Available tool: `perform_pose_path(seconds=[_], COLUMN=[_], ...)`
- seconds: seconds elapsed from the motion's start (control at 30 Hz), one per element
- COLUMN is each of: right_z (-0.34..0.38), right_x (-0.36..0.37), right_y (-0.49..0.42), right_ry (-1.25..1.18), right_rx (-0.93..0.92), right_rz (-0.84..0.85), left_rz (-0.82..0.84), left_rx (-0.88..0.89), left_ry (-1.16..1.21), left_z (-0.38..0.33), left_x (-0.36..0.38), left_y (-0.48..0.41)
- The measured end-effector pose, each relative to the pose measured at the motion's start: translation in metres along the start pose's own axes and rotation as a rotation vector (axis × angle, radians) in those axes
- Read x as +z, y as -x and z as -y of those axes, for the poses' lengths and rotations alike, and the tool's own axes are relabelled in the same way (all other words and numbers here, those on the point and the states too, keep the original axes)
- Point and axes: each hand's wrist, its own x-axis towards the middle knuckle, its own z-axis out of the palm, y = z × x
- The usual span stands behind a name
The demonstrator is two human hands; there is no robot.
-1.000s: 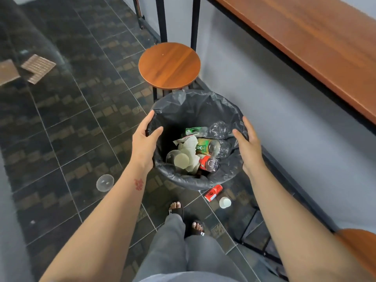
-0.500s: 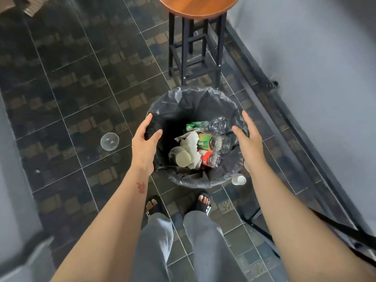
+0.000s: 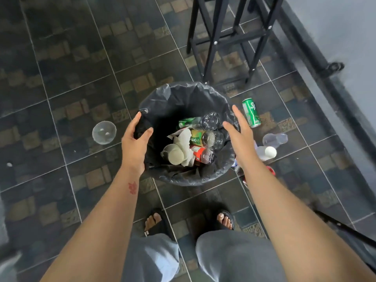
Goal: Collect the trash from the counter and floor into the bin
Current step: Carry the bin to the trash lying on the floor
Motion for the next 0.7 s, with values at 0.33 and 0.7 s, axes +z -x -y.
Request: perform_pose_path(seconds=[0.33,0.7], right_z=[-0.063,-0.084], right_x=[0.074,0.098], right_y=[-0.12,-0.183], right_ry=[-0.01,0.373], right_rx=[-0.148,-0.334], right_rz=[0.032,-0.013], left_rz=[-0.044,-0.039], left_rx=[0.159,0.418], left_ry=[0.028,-0.464], left_z=[0.073,0.076], left_x=[0.013,0.035], left_y=[-0.139,-0.224])
